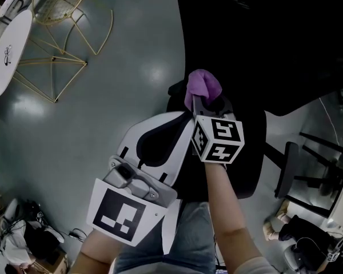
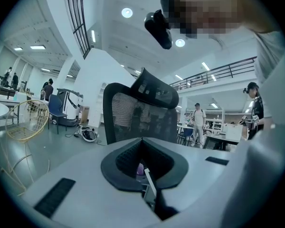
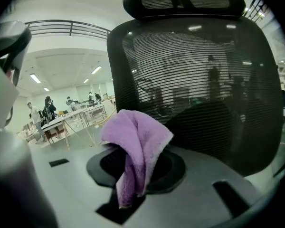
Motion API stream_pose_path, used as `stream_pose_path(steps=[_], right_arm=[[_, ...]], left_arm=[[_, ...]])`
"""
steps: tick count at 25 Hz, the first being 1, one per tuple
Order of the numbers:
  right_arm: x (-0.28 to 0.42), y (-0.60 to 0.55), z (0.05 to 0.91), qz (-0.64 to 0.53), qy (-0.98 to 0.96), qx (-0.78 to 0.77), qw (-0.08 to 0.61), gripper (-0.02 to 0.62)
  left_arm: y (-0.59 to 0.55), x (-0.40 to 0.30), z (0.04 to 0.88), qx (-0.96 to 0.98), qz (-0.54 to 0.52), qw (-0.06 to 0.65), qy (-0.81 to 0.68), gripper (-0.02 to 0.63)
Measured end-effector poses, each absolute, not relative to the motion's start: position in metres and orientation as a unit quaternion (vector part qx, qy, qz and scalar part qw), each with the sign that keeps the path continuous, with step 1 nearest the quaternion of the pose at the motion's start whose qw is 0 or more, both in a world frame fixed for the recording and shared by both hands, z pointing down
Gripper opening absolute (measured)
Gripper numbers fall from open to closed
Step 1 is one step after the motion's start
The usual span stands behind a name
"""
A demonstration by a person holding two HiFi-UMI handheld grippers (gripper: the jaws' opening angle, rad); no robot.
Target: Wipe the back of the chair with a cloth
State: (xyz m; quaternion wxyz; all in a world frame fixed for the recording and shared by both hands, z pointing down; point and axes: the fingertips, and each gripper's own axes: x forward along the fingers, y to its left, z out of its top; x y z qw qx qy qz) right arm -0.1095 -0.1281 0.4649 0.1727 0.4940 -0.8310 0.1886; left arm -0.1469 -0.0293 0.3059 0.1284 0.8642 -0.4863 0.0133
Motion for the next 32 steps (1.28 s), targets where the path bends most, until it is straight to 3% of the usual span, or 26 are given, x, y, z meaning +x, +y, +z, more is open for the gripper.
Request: stream_pose_path(steps=[11,32], right_arm=[[-0.094,-0.137,0.464,0.166,-0.831,0.498,0.183,0.098],[0.014,-0.152,0.468,0.178,-0.786,0.569,0.168,0.098]], left_arm=[[-0.045,-0.146,0.315,0.834,0.016,0.117,-0.539,0.012],[-0.056,-0.088,0.316,0.837,0.024,0.108,-0.537,0.012]])
